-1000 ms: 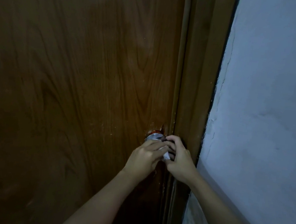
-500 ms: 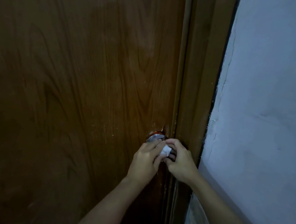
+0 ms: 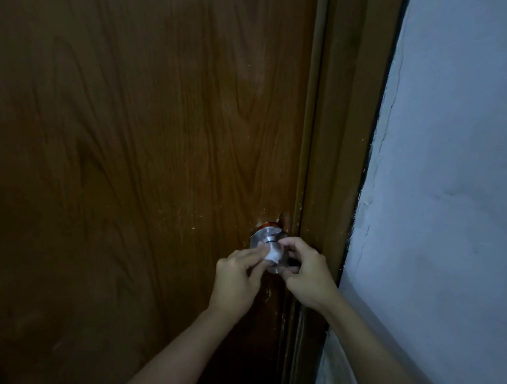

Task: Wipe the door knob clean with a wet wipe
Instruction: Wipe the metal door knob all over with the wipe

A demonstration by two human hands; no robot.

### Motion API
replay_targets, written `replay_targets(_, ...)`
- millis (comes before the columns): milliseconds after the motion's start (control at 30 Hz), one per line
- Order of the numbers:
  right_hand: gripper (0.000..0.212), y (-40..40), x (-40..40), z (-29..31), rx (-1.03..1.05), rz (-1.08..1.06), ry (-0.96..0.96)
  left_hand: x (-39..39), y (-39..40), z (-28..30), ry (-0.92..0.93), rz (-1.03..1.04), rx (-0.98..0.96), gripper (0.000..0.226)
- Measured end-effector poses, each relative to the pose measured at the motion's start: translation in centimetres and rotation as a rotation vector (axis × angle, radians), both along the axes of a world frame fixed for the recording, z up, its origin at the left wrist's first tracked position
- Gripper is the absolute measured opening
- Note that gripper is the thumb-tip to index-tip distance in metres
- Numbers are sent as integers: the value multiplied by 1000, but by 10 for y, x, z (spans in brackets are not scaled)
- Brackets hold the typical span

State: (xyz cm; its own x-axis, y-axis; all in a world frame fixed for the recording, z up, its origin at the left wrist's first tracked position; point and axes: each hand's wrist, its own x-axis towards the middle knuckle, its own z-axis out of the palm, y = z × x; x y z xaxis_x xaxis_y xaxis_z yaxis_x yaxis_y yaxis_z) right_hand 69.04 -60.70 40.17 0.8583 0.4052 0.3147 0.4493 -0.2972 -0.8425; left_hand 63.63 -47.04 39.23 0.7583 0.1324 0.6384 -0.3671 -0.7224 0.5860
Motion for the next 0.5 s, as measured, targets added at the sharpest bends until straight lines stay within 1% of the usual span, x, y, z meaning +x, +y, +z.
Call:
replay_targets(67,40,0,-1,1,0,-8,8,-3,10,-3,77,-18,8,21)
replay_targets(133,41,-1,-1,1,0,-5,19,-4,20,-6,120,32,7,18)
replay_targets(233,40,0,-1,0,5,1,32,2,26,1,57,215,-168,17)
replay_targets(300,41,0,1,-2,7,-7,30,8,21,12,21,239,-223,10)
replay_targets(433,42,0,3,-5,11,2,15,25,10,18,5,274,-94,10)
replay_targets(500,42,0,3,-4,19,14,16,30,9,15,-6,278,-80,10)
